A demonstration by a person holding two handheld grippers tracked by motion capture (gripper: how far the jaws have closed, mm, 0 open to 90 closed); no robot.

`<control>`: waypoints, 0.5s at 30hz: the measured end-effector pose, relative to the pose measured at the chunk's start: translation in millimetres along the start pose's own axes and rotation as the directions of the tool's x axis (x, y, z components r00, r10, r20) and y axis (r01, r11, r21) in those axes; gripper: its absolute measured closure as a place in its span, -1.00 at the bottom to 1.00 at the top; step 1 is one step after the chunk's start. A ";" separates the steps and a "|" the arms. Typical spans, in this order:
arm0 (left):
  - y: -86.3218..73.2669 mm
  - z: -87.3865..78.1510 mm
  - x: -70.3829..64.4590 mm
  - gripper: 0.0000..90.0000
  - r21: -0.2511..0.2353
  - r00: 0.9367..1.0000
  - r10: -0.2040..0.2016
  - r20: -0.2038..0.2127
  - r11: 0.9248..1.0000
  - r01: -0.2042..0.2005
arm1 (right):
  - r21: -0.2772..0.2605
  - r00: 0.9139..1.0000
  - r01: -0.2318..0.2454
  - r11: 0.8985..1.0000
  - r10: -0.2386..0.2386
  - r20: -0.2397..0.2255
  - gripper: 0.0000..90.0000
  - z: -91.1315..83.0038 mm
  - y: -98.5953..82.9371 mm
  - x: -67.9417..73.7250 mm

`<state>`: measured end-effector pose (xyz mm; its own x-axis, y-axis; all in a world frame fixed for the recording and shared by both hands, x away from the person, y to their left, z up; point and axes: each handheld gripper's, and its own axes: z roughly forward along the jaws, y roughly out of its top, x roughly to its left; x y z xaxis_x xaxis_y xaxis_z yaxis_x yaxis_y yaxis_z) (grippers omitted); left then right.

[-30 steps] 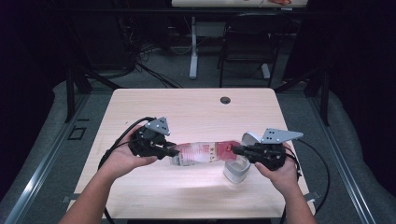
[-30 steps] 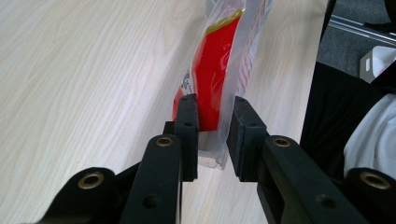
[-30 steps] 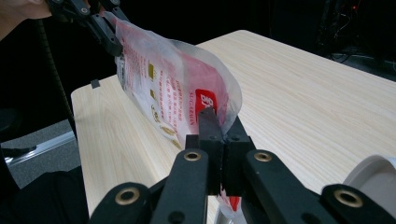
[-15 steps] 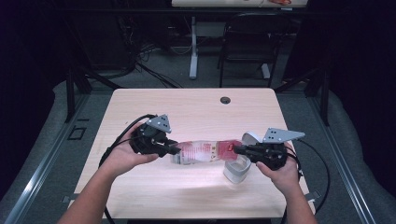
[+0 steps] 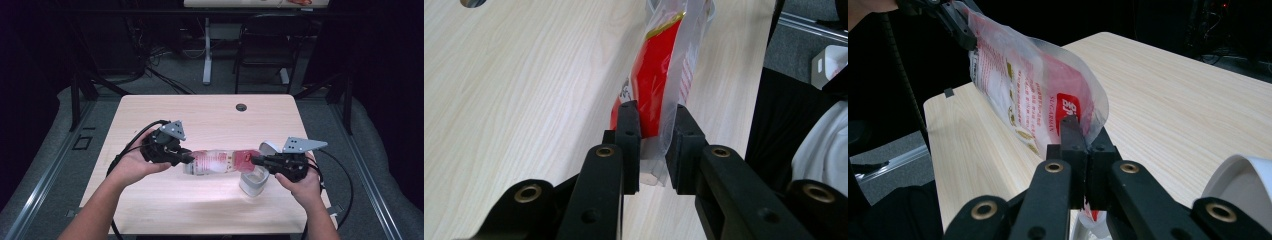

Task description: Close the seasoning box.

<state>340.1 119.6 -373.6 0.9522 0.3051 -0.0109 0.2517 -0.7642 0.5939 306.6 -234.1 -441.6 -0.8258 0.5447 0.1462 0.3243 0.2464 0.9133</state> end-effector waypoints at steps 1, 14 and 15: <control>0.6 -0.1 0.0 0.74 0.002 1.000 0.002 -0.001 1.000 -0.002 | -0.002 1.000 -0.002 1.000 0.002 -0.001 0.99 0.1 -0.1 -0.1; 8.9 -1.8 -0.4 0.74 0.035 1.000 0.016 -0.006 0.999 -0.016 | -0.001 1.000 -0.006 1.000 0.006 0.007 0.98 -1.2 -0.9 -0.6; 9.3 -1.9 -0.2 0.75 0.037 1.000 0.016 -0.006 0.999 -0.016 | 0.001 1.000 -0.005 1.000 0.005 0.008 0.98 -1.4 -0.9 -0.6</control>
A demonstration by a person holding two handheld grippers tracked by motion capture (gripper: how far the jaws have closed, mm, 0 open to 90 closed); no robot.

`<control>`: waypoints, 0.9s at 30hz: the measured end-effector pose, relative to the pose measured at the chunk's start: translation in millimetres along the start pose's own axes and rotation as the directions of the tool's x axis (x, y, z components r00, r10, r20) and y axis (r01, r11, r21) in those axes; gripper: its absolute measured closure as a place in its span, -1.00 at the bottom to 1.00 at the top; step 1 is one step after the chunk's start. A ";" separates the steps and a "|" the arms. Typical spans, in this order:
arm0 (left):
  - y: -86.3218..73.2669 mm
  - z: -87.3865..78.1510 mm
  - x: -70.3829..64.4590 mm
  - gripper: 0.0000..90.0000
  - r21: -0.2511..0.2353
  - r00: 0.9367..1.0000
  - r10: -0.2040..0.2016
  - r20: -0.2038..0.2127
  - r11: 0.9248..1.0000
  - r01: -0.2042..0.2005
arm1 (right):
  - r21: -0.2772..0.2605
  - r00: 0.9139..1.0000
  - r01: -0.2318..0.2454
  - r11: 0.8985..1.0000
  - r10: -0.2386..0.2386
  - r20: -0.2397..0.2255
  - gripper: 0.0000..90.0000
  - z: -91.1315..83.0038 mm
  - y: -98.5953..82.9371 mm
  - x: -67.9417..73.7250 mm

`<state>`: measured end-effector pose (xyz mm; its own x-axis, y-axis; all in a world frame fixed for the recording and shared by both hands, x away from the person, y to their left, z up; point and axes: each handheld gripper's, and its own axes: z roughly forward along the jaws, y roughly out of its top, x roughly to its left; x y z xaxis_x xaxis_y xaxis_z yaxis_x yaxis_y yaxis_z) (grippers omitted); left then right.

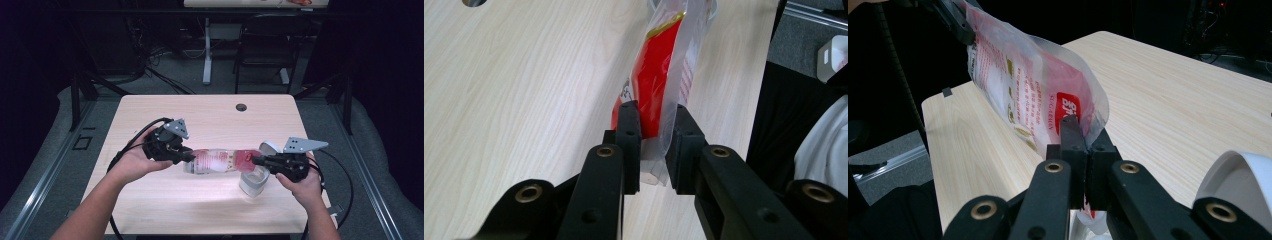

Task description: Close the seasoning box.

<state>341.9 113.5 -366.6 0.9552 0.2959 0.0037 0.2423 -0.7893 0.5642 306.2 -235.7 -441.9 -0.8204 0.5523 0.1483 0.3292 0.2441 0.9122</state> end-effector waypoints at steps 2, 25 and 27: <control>1.0 -0.1 0.4 0.74 0.001 1.000 0.003 0.000 1.000 -0.003 | 0.002 1.000 0.001 1.000 -0.001 0.001 0.98 -0.3 -0.1 -0.3; 11.2 -3.1 0.5 0.74 0.022 1.000 0.015 0.001 1.000 -0.015 | 0.012 1.000 0.004 1.000 -0.005 0.019 0.98 -1.2 -1.0 -1.2; 12.4 -3.4 0.6 0.74 0.024 1.000 0.020 -0.002 1.000 -0.020 | 0.012 1.000 0.002 1.000 -0.002 0.023 0.98 -1.3 -1.2 -1.3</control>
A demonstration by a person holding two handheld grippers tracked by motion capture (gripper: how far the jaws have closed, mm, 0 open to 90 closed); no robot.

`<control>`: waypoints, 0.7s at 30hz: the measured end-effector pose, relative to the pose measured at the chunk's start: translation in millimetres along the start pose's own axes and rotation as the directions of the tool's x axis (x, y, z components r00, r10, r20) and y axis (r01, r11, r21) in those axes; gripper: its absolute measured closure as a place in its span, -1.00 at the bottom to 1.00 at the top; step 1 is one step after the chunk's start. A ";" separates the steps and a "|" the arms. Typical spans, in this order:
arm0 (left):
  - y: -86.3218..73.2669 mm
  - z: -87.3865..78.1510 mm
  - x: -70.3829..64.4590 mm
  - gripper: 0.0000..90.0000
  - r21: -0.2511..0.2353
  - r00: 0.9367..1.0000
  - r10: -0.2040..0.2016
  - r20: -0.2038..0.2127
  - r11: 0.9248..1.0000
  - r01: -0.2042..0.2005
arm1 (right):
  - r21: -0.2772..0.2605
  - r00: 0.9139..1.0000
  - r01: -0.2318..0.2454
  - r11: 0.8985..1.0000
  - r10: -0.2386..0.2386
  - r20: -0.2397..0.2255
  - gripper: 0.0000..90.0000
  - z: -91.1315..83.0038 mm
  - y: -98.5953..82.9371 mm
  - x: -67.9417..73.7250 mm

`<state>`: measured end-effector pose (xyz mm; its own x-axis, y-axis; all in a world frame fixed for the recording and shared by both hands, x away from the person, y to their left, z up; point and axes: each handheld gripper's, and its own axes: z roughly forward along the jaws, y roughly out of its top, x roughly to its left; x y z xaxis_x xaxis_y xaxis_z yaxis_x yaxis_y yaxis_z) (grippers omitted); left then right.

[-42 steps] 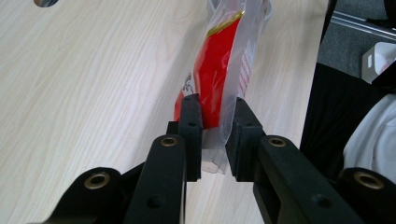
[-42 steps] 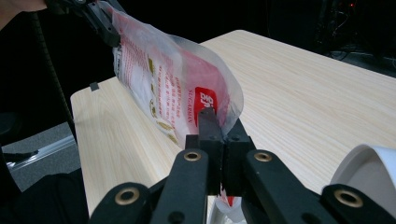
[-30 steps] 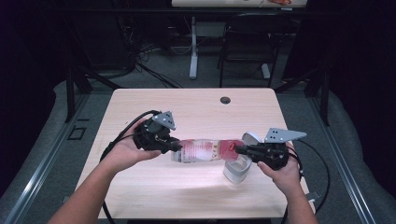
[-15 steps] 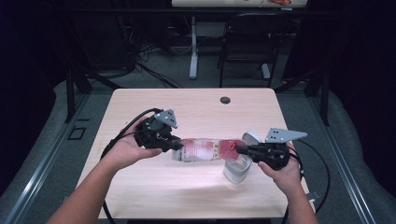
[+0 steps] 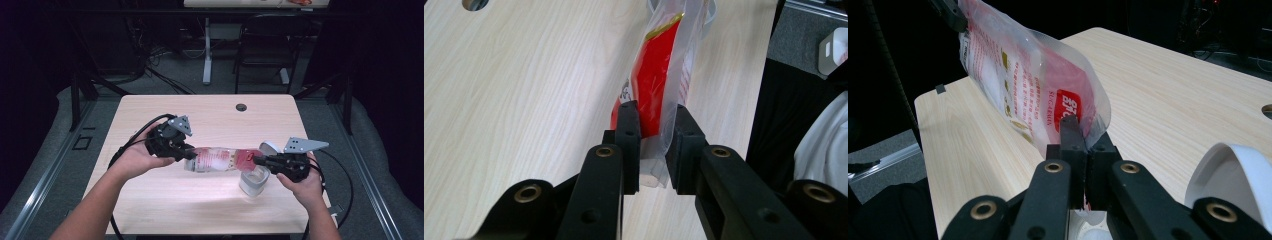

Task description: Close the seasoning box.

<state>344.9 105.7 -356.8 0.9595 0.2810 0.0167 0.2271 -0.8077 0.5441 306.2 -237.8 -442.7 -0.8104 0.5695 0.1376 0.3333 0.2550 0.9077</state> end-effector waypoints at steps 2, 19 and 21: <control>0.8 -0.2 -0.1 0.74 0.002 1.000 0.001 0.002 1.000 -0.001 | 0.001 1.000 -0.001 1.000 0.001 -0.001 0.98 -0.1 -0.1 -0.3; 7.5 -2.0 0.0 0.73 0.011 1.000 0.007 0.002 1.000 -0.007 | 0.003 1.000 -0.006 1.000 0.006 0.007 0.98 -1.0 -0.9 -1.6; 8.2 -2.1 0.1 0.73 0.009 1.000 0.008 0.002 1.000 -0.008 | 0.007 1.000 -0.005 1.000 0.004 0.008 0.98 -1.4 -0.9 -2.2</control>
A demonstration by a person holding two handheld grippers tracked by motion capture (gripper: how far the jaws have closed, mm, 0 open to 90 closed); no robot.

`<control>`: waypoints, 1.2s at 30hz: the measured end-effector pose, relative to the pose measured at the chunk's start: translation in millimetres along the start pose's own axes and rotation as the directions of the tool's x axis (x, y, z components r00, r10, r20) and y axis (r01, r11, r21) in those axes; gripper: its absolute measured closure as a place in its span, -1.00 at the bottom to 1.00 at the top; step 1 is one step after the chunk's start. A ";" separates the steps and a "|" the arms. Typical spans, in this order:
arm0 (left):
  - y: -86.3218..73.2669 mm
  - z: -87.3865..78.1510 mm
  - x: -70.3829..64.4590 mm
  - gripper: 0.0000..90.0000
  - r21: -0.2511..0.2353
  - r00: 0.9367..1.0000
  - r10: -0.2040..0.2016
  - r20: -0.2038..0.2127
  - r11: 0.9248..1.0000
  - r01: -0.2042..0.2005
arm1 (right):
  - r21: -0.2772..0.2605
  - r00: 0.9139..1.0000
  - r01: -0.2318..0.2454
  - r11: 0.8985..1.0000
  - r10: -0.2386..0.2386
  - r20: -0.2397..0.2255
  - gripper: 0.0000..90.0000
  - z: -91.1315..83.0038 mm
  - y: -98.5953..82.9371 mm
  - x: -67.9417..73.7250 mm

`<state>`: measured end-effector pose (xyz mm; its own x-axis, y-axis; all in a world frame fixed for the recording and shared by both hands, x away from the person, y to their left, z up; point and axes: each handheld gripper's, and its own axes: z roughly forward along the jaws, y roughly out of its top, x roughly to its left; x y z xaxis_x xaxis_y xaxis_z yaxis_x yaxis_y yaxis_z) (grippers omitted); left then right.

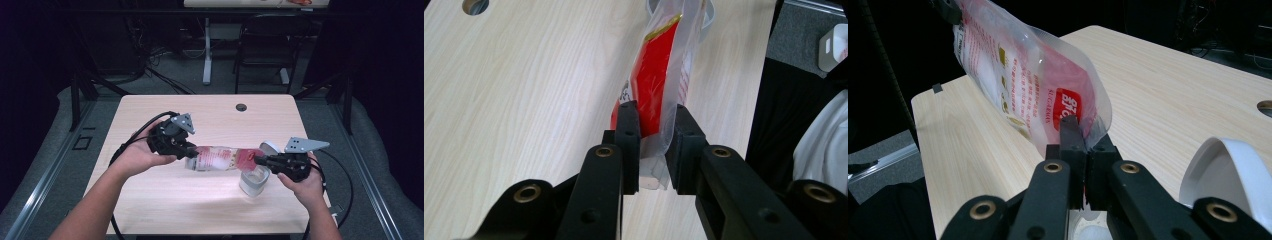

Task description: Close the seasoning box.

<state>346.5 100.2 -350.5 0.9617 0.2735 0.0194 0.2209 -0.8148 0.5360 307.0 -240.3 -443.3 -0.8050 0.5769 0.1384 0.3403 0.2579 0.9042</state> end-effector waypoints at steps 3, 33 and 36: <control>0.9 -0.3 0.2 0.73 0.000 1.000 0.001 0.000 1.000 -0.001 | 0.001 1.000 -0.001 1.000 0.001 0.001 0.97 -0.3 -0.1 -0.5; 13.3 -4.1 0.7 0.73 -0.013 1.000 0.012 0.002 1.000 -0.012 | 0.021 1.000 0.000 1.000 -0.001 0.029 0.97 -0.9 -3.6 -4.3; 14.3 -4.4 1.1 0.73 -0.014 1.000 0.014 0.002 1.000 -0.014 | 0.023 1.000 -0.001 1.000 0.000 0.030 0.97 -1.1 -3.9 -5.1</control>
<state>350.0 91.1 -339.1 0.9649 0.2616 0.0252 0.2056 -0.8111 0.5476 309.3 -245.1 -447.1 -0.7899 0.6001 0.1265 0.3522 0.2750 0.8946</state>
